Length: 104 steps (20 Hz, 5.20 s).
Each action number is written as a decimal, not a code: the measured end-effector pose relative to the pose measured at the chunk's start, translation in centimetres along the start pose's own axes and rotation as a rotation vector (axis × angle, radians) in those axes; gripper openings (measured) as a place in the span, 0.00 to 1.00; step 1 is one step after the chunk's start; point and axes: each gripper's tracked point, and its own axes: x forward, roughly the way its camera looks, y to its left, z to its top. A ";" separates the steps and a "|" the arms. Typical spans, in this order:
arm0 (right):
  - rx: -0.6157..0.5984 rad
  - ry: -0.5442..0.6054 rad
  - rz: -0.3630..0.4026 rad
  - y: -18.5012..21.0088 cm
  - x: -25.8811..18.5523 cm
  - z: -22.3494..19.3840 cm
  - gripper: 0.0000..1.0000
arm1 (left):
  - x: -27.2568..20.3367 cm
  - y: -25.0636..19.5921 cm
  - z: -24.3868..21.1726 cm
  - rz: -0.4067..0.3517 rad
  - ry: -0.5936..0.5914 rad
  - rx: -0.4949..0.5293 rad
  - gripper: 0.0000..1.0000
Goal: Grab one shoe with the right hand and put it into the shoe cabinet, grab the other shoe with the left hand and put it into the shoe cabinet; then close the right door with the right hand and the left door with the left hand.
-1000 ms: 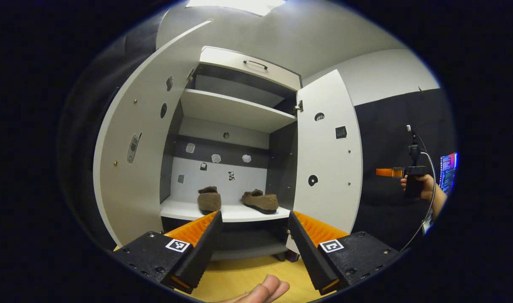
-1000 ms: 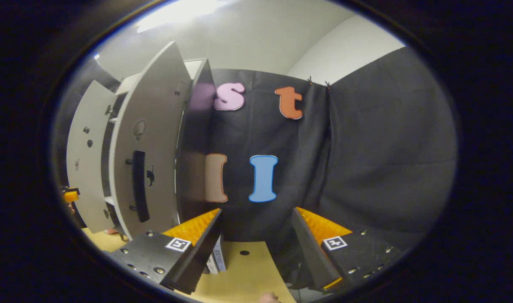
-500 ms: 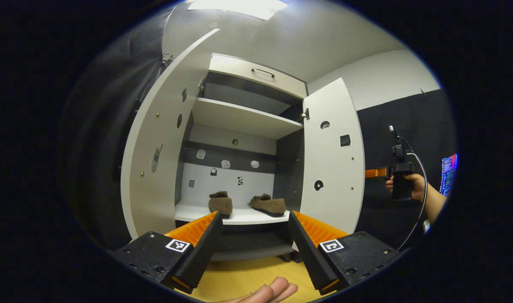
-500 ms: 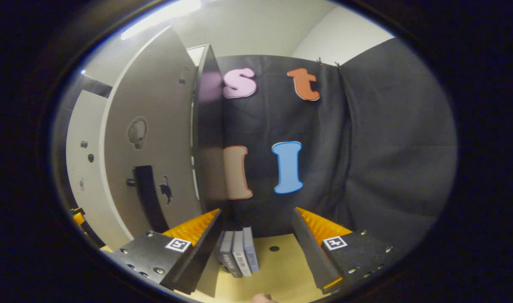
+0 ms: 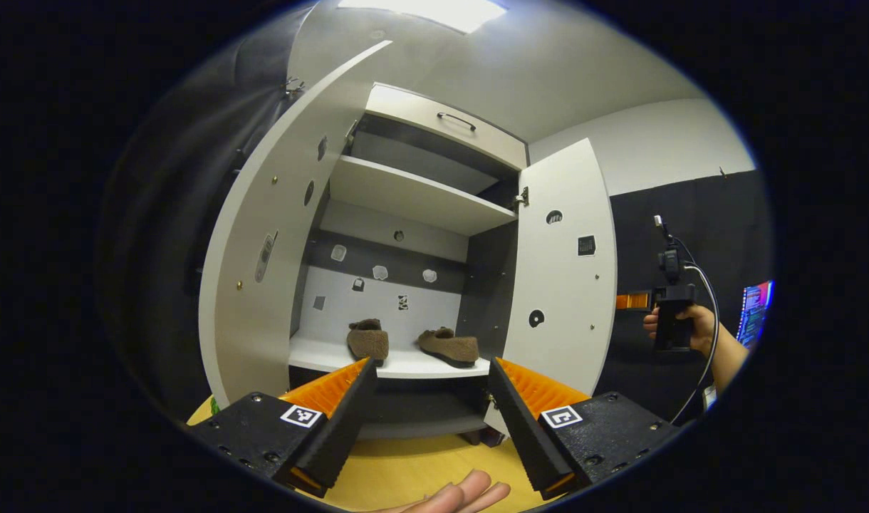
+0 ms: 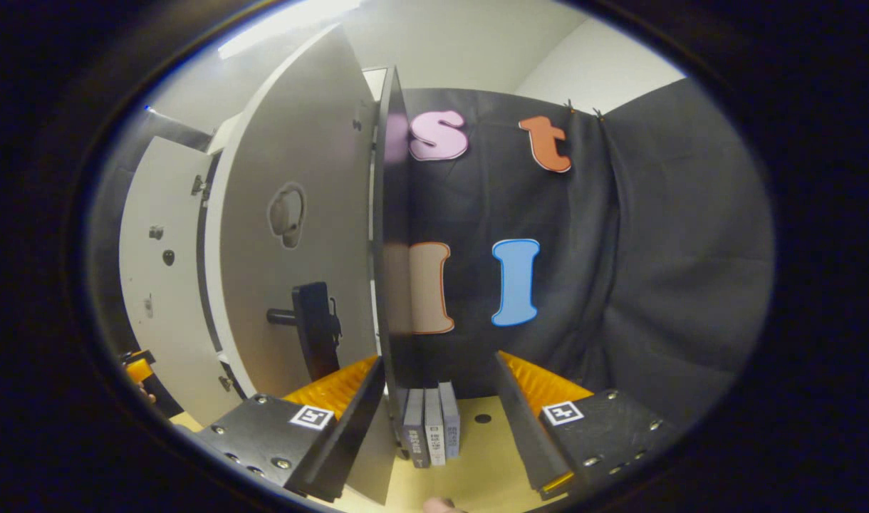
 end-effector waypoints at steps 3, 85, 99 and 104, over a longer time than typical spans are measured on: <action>-0.017 -0.020 -0.004 0.6 -0.1 0.2 0.91 | 0.2 -0.8 -1.0 -0.012 0.031 -0.004 0.96; 0.129 -0.163 0.206 10.9 -9.6 -10.2 0.92 | 2.6 20.3 7.5 0.280 0.211 0.176 0.91; 0.093 -0.196 0.109 6.7 -11.1 -10.8 0.94 | 8.1 12.7 0.8 0.260 0.306 0.205 0.94; 0.089 -0.183 0.089 5.7 -10.9 -11.5 0.94 | 8.2 10.8 -0.5 0.273 0.306 0.246 0.94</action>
